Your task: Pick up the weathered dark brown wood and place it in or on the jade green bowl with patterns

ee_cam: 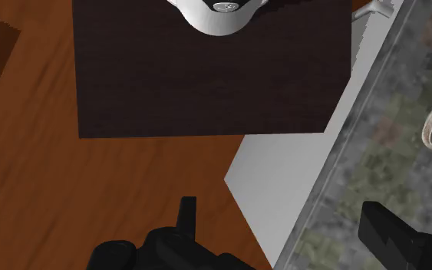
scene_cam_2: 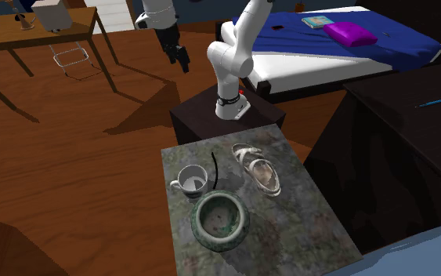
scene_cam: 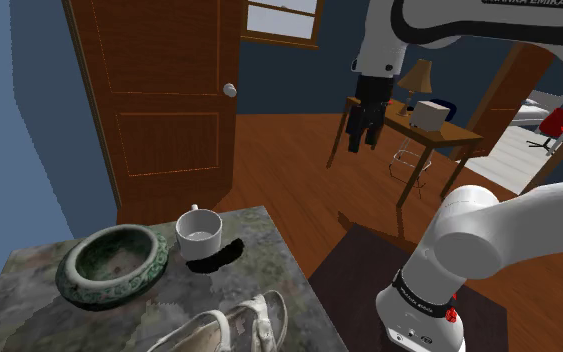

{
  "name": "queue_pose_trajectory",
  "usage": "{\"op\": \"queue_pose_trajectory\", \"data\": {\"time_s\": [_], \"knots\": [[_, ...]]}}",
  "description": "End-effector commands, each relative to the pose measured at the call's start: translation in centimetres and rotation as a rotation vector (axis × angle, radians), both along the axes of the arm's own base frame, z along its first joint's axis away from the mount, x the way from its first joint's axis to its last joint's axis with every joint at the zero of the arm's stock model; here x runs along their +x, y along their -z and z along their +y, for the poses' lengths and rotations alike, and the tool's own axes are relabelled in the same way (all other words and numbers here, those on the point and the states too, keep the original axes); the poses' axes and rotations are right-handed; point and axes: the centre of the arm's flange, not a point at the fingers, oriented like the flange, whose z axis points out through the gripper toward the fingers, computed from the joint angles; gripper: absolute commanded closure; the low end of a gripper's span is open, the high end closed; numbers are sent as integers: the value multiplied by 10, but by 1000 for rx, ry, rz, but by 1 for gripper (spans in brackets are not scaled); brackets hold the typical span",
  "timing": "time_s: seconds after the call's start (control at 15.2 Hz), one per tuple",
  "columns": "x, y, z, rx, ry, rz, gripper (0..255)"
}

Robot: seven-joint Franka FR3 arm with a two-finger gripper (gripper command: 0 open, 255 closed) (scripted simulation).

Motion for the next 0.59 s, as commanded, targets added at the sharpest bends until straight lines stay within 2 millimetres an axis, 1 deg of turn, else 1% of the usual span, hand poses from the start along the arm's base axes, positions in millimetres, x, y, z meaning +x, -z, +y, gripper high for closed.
{"op": "queue_pose_trajectory", "data": {"time_s": [0.0, 0.26, 0.53], "knots": [[0, 0, 0, 0, 0, 0, 0], [30, 26, 35, 7, -129, -15, 0], [56, 51, 74, 13, -257, -30, 0]]}}
